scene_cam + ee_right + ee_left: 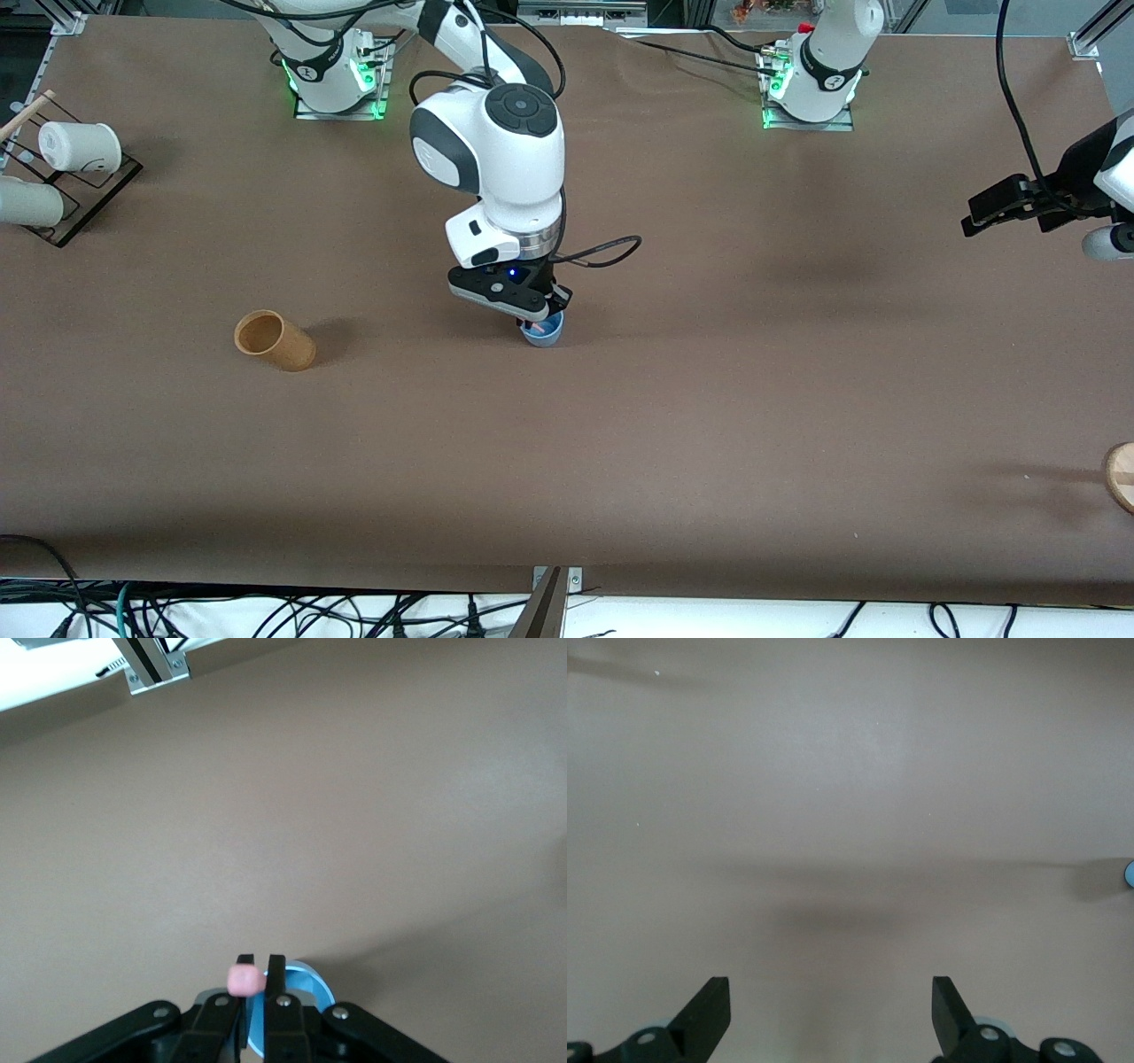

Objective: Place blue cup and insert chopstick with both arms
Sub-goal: 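Lower the pink chopstick into the blue cup with the right gripper, then open the right gripper and withdraw it to the rest pose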

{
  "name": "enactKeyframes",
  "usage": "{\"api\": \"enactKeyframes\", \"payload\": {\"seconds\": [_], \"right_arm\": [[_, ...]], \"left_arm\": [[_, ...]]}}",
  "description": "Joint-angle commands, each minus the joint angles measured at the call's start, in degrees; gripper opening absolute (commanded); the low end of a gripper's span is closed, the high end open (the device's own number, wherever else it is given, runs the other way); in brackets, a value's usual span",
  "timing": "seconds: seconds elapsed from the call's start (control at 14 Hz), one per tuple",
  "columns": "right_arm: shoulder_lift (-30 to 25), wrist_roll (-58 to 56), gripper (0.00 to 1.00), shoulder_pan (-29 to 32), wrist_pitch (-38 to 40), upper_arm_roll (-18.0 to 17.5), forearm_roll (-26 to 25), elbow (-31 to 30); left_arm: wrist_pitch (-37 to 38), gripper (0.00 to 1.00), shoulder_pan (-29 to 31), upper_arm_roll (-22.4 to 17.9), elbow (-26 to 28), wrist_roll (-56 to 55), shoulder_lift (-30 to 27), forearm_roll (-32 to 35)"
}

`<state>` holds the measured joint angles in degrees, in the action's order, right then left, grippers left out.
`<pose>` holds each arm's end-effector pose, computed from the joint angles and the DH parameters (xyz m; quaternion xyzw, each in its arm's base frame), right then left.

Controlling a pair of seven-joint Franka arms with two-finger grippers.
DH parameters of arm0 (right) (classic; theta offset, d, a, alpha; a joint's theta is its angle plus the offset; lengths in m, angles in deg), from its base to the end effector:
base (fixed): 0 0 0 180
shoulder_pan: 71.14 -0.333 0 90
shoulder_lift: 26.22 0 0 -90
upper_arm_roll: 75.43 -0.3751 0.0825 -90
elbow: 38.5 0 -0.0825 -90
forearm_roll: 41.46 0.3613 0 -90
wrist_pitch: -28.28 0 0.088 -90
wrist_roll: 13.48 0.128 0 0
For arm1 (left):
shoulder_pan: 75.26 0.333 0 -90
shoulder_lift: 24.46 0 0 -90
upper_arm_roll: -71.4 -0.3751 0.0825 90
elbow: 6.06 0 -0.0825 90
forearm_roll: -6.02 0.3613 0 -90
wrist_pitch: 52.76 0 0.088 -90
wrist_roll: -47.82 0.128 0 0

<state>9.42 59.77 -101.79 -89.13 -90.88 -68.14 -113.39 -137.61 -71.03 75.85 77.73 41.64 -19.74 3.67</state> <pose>0.5846 0.4828 0.4378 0.9732 -0.1708 0.1540 0.0085 0.5517 -0.0054 0.6588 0.9979 0.0508 -0.0331 0.0219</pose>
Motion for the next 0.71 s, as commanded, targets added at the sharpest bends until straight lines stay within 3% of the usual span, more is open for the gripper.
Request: {"api": "enactKeyframes", "payload": {"seconds": [0.0,0.07,0.14,0.21,0.29,0.36,0.64], "right_arm": [[1.9,0.4,0.00,-0.8,0.5,0.3,-1.2,0.6],[1.9,0.4,0.00,-0.9,1.0,0.3,-1.2,-0.2],[1.9,0.4,0.28,-1.3,1.1,0.3,-1.1,-0.6],[1.8,0.4,0.79,-1.3,1.7,0.3,-0.7,-0.5],[1.5,0.1,0.85,-0.7,2.4,0.3,-0.6,-0.5],[1.2,-0.2,0.98,-0.6,2.6,0.3,-0.4,-0.4],[-0.8,-5.5,0.99,-0.3,7.8,0.4,-0.3,0.3]], "left_arm": [[-0.1,1.00,0.4,0.0,-1.4,1.4,0.5,-1.5],[-0.1,1.00,0.4,0.0,-1.4,1.4,0.5,-1.5],[-0.1,1.00,0.4,0.1,-1.5,1.4,0.5,-1.6],[-0.1,1.00,0.4,0.0,-1.5,1.4,0.5,-1.5],[-0.1,1.00,0.4,0.1,-1.5,1.4,0.5,-1.6],[-0.1,1.00,0.4,0.1,-1.5,1.4,0.5,-1.5],[-0.1,1.00,0.4,0.1,-1.6,1.4,0.6,-1.6]]}}
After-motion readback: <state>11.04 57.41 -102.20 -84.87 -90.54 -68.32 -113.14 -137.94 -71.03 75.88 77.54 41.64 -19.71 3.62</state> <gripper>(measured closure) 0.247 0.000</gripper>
